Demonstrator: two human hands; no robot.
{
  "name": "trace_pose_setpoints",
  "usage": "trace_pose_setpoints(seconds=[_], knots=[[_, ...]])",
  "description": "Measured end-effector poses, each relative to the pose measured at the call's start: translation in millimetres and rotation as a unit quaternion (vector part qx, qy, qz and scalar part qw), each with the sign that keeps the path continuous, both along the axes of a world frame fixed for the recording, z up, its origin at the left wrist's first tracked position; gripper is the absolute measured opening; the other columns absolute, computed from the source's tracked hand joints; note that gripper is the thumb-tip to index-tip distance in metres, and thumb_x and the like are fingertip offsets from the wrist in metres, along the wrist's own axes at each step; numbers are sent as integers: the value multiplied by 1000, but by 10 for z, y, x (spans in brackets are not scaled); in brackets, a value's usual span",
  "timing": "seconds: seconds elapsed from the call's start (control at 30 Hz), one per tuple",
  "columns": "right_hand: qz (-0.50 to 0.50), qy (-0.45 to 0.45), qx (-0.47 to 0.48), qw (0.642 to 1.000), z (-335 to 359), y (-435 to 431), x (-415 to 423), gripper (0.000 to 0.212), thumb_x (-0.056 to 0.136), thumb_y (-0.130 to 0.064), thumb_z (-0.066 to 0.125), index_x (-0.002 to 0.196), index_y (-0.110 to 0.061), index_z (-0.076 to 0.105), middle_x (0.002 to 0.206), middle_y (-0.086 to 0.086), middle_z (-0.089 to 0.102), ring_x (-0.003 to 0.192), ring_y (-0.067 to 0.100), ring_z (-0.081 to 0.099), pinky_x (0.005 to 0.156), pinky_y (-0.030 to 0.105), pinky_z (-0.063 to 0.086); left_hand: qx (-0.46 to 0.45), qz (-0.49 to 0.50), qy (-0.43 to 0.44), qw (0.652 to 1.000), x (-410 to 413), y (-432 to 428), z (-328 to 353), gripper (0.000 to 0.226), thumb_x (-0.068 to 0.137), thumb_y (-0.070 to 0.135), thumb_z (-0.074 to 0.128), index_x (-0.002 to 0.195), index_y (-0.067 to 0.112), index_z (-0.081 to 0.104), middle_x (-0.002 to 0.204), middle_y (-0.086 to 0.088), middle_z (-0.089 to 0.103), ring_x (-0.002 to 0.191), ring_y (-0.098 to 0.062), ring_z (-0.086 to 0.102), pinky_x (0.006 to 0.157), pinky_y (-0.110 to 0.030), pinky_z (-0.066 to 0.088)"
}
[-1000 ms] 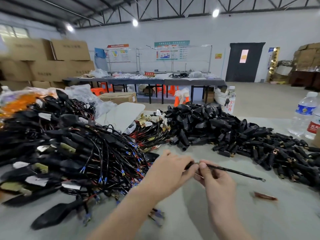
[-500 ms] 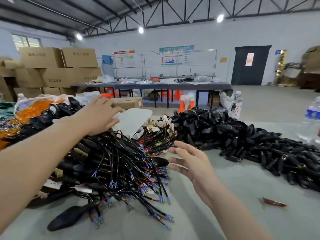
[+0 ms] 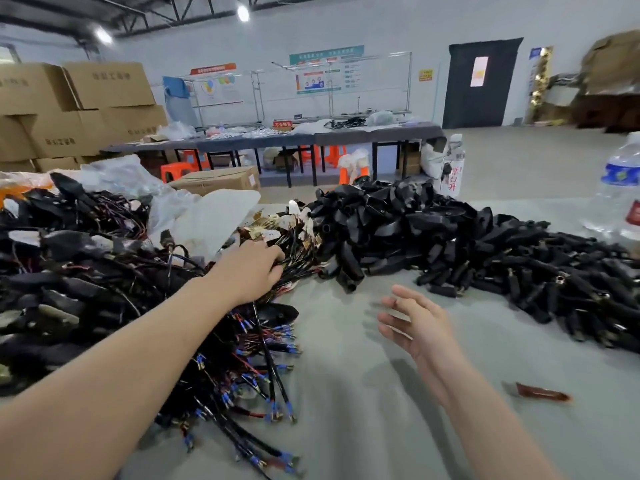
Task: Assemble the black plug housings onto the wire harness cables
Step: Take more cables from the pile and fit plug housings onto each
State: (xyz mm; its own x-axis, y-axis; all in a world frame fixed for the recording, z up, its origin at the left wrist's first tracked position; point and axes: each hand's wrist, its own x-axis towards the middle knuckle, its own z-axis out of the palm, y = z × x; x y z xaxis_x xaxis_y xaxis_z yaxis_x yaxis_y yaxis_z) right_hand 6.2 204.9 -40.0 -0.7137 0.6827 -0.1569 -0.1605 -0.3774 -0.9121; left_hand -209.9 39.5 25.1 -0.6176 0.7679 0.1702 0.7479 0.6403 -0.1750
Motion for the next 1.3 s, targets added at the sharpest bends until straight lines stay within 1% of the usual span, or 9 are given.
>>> trace_pose_setpoints(seconds=[0.13,0.23,0.4,0.53,0.63,0.9,0.97,1.17,1.3], knots=[[0,-1,-35,999,-172,216,-55,18,99,-5,50,104,-11,66,89,5,70,62,15,69,52,25,57,-52,30,1,998,-133,427,-316,38,101,39,42,136,23,49,129,-8,53,117,-29,50,92,-42,44],[10,-4,-47,999,-252,320,-96,17,99,-6,52,101,-13,68,84,4,72,62,15,69,52,25,57,-95,60,38,993,-202,624,-538,36,101,37,45,132,19,50,126,-8,50,118,-28,47,88,-40,44],[6,-12,-37,999,-298,412,-140,20,99,-7,50,101,-14,69,79,0,73,64,15,67,56,26,58,-39,99,36,994,-236,751,-661,29,99,33,49,121,15,52,118,-7,49,115,-27,45,75,-36,40],[-1,-10,-41,999,-298,408,-130,22,100,-5,49,100,-13,69,77,0,73,63,15,67,55,25,58,-67,112,47,990,-203,767,-703,32,98,26,49,129,17,47,124,-10,46,118,-30,42,88,-40,43],[-9,-5,-40,999,-294,372,-126,22,99,-3,47,101,-11,67,77,2,71,61,15,65,54,25,58,-99,123,59,986,-156,813,-754,44,94,12,49,137,20,44,130,-14,40,122,-34,37,96,-44,39],[-18,1,-24,1000,-329,352,-131,24,100,2,40,102,-4,62,78,6,65,61,17,58,58,28,56,-64,155,54,984,-98,981,-796,28,90,12,52,119,11,51,127,-15,42,119,-33,40,97,-44,39],[-20,-2,-23,1000,-336,357,-125,24,100,3,40,102,-4,62,79,7,64,63,18,58,60,29,56,-30,149,36,988,-110,954,-785,28,92,17,53,119,9,49,126,-15,44,119,-33,41,97,-43,40],[-22,4,-20,1000,-289,337,-112,23,101,3,38,102,-2,61,80,10,61,68,22,56,56,24,54,222,91,-33,970,-108,810,-479,24,100,22,47,120,15,59,113,-8,64,107,-31,56,84,-43,45],[-18,13,-21,1000,-274,317,-105,24,101,5,36,104,-1,59,81,11,58,69,23,52,57,26,51,282,65,-73,954,-71,701,-250,21,101,23,51,116,19,64,108,-5,69,100,-30,62,86,-45,51]])
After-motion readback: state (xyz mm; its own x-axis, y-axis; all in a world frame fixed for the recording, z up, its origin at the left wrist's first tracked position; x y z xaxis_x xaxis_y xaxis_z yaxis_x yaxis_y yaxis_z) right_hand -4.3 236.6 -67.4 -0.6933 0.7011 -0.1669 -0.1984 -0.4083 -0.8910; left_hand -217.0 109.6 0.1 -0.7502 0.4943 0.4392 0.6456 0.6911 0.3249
